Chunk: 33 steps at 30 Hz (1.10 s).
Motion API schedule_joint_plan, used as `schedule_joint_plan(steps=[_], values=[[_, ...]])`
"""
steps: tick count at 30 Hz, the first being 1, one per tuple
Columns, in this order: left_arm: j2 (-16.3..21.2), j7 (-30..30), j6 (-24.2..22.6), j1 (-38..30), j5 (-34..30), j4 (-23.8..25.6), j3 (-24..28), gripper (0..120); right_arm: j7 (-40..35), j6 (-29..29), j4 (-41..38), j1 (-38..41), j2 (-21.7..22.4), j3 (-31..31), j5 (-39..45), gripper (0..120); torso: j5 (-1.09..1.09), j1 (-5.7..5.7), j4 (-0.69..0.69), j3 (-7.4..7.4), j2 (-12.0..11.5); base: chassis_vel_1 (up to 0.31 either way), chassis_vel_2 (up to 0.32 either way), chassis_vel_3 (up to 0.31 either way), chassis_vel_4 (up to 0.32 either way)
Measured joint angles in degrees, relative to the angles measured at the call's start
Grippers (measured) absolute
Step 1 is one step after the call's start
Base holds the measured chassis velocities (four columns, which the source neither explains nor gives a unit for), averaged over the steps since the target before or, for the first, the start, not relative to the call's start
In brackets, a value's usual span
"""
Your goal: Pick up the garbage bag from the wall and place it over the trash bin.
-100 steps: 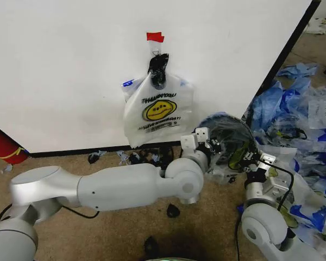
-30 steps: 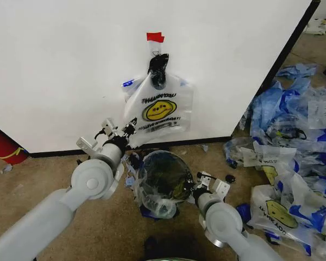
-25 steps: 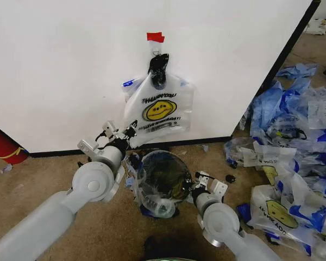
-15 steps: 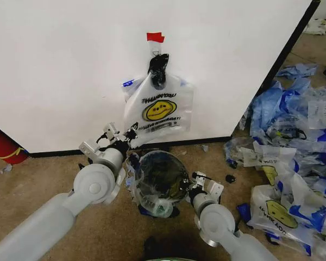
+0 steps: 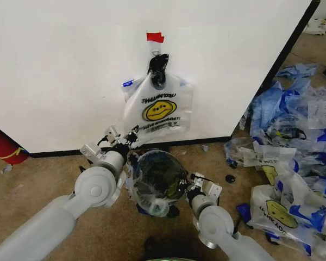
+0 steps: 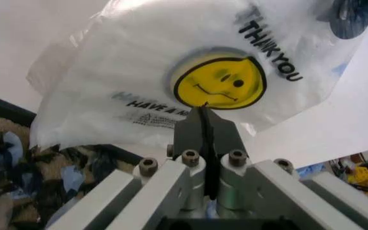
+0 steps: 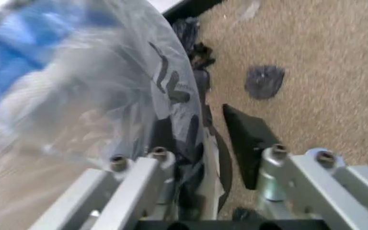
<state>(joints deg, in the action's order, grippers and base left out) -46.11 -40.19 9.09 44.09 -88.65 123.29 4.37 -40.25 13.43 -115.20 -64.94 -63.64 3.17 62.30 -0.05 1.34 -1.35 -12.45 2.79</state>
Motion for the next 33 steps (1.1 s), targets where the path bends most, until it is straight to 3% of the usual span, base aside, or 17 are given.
schedule_joint_plan(steps=[3,5,18,27,33], values=[[0.04,-0.13,-0.11,0.05,0.14,0.21,0.13,0,0.92,0.38,-1.47,-0.61,0.94,-1.03,-0.08,40,-0.01,0.00,-0.01,0.00,0.00,0.000,0.000,0.000,0.000],[0.05,-0.14,-0.13,0.08,0.16,0.28,0.15,0,1.16,0.38,-1.68,-0.72,1.10,-1.33,-0.11,42,-0.01,0.00,0.00,0.00,0.00,0.000,0.000,0.000,0.000],[0.34,-0.41,-0.28,0.16,0.57,1.22,0.22,0,1.84,1.14,-5.99,-3.49,3.37,-5.07,-0.07,96,-0.01,0.00,-0.01,0.00,-0.01,0.000,0.000,0.000,0.000],[0.74,-0.52,-0.39,0.85,0.83,2.08,-0.12,0,2.27,1.14,-4.73,-4.40,2.81,-4.71,-1.45,100,-0.01,0.00,-0.01,0.00,-0.01,0.000,0.000,0.000,0.000],[0.78,-0.51,-0.42,1.07,1.02,2.29,-0.17,0,10.98,-1.91,-1.95,-4.95,2.29,-5.14,-3.85,100,-0.02,0.00,-0.01,0.00,-0.01,0.000,0.000,0.000,0.000]])
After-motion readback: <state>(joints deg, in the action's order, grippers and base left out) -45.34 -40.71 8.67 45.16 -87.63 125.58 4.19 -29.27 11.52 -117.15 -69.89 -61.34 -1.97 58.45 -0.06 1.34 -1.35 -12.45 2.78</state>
